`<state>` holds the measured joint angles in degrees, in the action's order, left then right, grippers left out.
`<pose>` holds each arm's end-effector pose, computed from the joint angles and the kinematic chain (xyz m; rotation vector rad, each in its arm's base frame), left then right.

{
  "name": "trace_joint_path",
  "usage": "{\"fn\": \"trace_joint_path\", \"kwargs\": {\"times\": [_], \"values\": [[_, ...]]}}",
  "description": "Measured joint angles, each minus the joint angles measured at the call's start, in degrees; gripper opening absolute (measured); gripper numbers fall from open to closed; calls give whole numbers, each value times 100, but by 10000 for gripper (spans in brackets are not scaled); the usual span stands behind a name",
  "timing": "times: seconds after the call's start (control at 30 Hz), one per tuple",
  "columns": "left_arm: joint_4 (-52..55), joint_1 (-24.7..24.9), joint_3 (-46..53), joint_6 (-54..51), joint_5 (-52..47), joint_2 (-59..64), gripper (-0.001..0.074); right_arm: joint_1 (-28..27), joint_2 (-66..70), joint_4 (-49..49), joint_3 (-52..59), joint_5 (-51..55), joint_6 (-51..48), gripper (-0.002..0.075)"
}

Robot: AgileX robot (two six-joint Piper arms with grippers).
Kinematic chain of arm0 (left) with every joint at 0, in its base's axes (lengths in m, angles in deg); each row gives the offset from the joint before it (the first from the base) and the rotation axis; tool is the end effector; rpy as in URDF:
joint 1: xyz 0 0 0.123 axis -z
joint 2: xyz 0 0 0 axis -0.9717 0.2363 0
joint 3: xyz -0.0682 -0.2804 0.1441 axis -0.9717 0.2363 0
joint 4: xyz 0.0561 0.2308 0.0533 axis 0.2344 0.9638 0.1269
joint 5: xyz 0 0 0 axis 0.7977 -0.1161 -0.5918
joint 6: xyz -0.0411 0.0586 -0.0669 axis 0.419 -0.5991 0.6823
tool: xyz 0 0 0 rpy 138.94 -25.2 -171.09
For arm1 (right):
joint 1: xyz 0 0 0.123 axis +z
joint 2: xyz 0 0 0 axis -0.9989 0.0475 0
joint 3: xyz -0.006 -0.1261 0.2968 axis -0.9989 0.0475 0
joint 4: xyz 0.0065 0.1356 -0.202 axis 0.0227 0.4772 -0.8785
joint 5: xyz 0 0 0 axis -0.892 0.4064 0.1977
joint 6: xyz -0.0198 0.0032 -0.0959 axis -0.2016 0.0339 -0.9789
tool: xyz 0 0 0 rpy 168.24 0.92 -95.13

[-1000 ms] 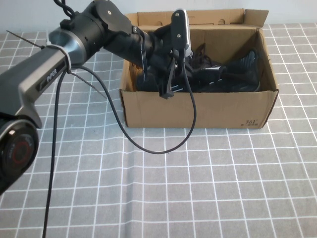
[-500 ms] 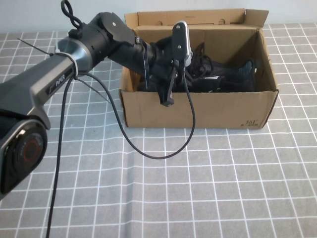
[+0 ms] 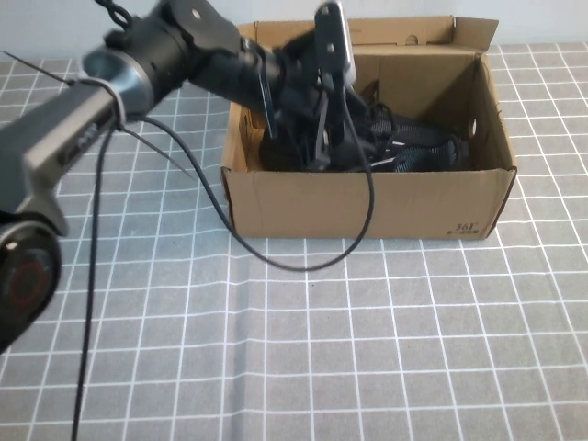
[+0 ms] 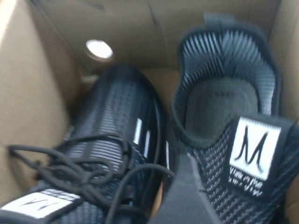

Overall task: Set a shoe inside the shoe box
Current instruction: Place the shoe in the shoe box

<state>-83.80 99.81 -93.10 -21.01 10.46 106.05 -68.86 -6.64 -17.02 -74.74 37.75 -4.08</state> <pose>0.4440 -0.2581 0.2986 1.7321 1.4823 -0.4689 0.1164 0.0510 0.4359 -0.8449 2.2331 0.1270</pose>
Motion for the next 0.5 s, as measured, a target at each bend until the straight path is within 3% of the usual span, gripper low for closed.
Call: {"fn": "trace_joint_path", "kwargs": {"times": [0.13, 0.27, 0.4, 0.5], "values": [[58, -21, 0, 652, 0, -435, 477, 0, 0, 0, 0, 11, 0, -16], [145, -44, 0, 2019, -40, -962, 442, 0, 0, 0, 0, -2, 0, -16], [79, -44, 0, 3363, -76, -1432, 258, 0, 0, 0, 0, -2, -13, -16], [65, -44, 0, 3664, -181, -1673, 90, 0, -48, 49, 0, -2, -23, -16]]}}
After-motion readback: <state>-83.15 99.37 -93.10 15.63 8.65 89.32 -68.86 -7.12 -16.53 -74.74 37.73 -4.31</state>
